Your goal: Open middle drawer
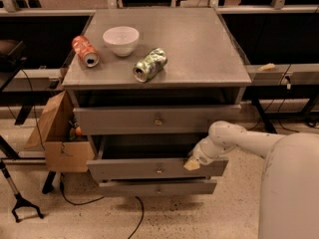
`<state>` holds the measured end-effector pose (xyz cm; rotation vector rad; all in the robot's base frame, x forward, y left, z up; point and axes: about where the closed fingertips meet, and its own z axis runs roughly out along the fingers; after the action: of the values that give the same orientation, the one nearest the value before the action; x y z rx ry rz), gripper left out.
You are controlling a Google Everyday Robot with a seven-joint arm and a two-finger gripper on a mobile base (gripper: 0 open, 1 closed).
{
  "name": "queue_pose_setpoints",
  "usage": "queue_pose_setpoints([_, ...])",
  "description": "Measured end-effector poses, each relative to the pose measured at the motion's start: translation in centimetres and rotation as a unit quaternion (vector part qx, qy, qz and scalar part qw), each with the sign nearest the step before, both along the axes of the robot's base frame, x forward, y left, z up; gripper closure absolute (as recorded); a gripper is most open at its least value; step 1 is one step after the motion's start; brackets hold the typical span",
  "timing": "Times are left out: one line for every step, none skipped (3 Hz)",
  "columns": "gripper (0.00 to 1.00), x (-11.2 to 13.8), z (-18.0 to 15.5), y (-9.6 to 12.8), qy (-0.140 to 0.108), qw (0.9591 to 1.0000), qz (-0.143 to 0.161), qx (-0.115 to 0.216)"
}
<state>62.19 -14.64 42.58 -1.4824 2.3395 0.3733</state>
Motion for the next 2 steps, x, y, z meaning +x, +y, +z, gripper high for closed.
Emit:
queue_pose_setpoints([0.18, 0.00, 0.00, 0.00, 0.000, 1.0000, 0.000, 0.000])
queue_pose_setpoints([0.00, 0.01, -0.01, 0.01, 0.000, 1.0000, 0.000, 0.000])
